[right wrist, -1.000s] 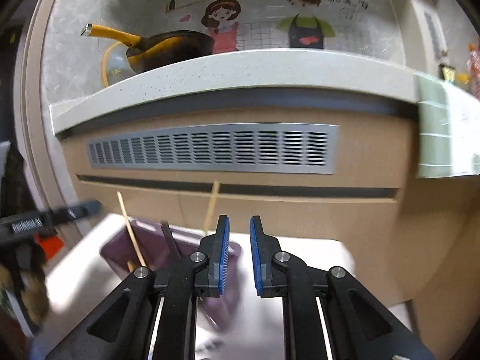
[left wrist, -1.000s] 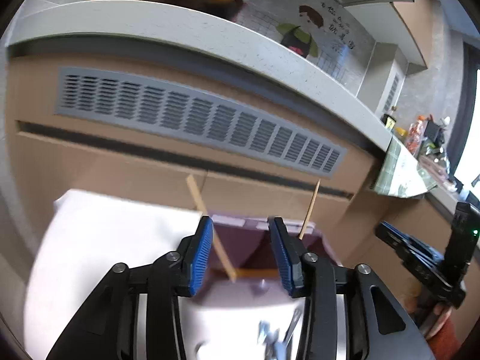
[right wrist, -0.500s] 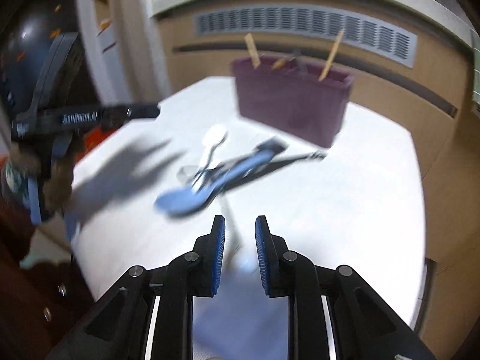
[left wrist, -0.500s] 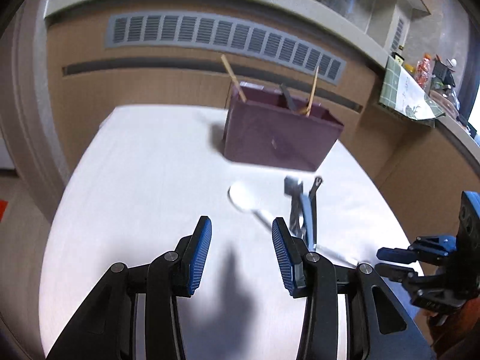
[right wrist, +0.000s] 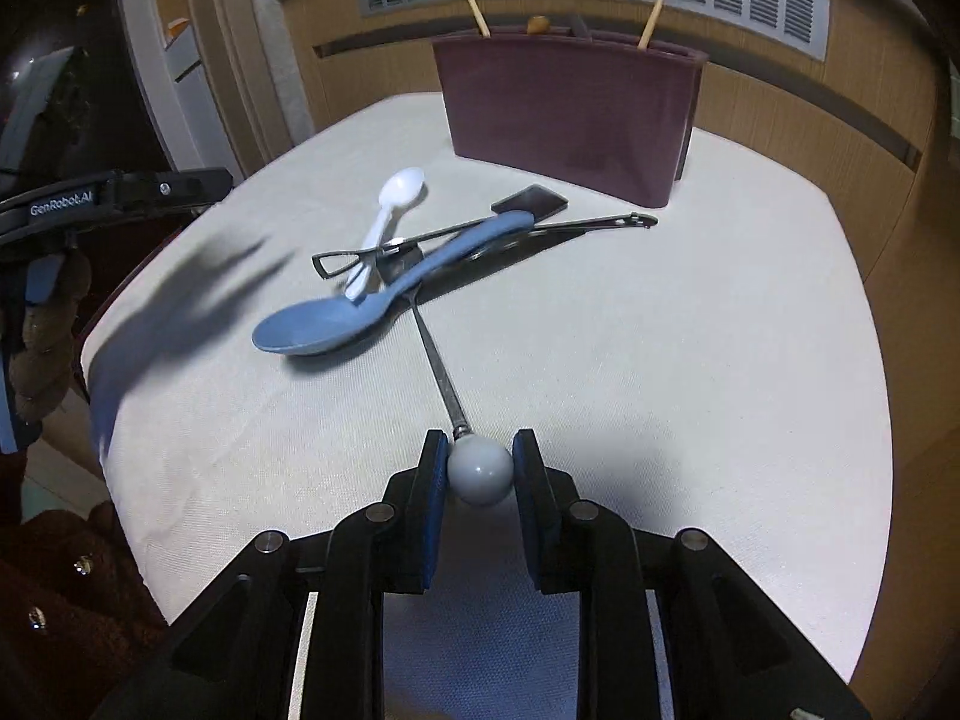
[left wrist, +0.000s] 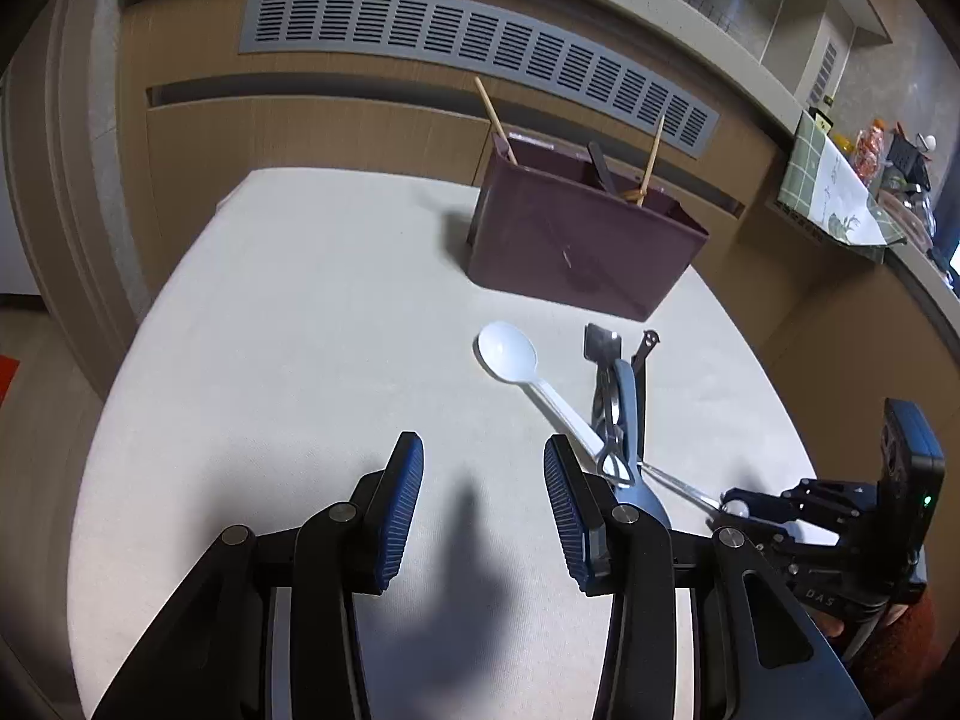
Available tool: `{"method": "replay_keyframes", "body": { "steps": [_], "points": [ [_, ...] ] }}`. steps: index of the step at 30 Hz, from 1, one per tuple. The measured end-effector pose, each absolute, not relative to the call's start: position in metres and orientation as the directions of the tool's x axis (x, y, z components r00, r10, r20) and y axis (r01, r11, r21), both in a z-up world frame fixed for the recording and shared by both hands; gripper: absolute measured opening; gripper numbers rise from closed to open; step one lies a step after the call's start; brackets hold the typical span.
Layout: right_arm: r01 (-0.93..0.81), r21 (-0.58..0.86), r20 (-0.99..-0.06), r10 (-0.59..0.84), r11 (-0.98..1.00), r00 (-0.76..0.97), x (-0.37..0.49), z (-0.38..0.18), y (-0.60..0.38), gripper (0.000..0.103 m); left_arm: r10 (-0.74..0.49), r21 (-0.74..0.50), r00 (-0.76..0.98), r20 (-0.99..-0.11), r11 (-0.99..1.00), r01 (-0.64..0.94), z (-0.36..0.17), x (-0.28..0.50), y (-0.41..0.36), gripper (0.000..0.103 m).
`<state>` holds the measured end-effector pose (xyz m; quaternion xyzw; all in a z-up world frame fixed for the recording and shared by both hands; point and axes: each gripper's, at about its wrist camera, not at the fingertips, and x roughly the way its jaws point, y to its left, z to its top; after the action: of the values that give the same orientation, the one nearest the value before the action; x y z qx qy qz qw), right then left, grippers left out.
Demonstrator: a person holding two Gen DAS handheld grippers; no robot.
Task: Organize utensils
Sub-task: 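Grasp the metal spoon by its white ball end with the right gripper, then carry the metal spoon toward the caddy with the right gripper while the left gripper grasps the white plastic spoon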
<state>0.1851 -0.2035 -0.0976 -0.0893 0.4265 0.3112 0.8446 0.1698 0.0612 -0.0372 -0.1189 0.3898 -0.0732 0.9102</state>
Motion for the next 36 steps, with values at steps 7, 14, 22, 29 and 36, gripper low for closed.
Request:
{"method": "replay_keyframes", "body": {
  "steps": [7, 14, 22, 29, 36],
  "points": [
    [-0.500, 0.037, -0.624, 0.411, 0.865, 0.665, 0.181, -0.040, -0.224, 0.020, -0.236, -0.280, 0.655, -0.718, 0.959, 0.038, -0.047, 0.175, 0.058, 0.043],
    [-0.428, 0.064, -0.476, 0.404, 0.901, 0.781, 0.191, 0.018, -0.239, 0.020, -0.256, -0.298, 0.628, -0.735, 0.954, 0.040, -0.056, 0.179, 0.053, 0.043],
    [-0.431, 0.114, -0.450, 0.433, 0.895, 0.781, 0.195, 0.023, -0.245, 0.020, -0.291, -0.341, 0.613, -0.734, 0.939, 0.037, -0.061, 0.200, 0.050, 0.043],
    [-0.417, 0.131, -0.459, 0.428, 0.899, 0.778, 0.195, 0.014, -0.250, 0.020, -0.281, -0.409, 0.582, -0.763, 0.907, -0.099, -0.074, 0.257, 0.048, 0.043],
    [-0.404, 0.128, -0.468, 0.415, 0.906, 0.781, 0.196, 0.007, -0.260, 0.020, -0.205, -0.298, 0.569, -0.796, 0.952, -0.074, -0.076, 0.292, 0.030, 0.035]
  ]
}}
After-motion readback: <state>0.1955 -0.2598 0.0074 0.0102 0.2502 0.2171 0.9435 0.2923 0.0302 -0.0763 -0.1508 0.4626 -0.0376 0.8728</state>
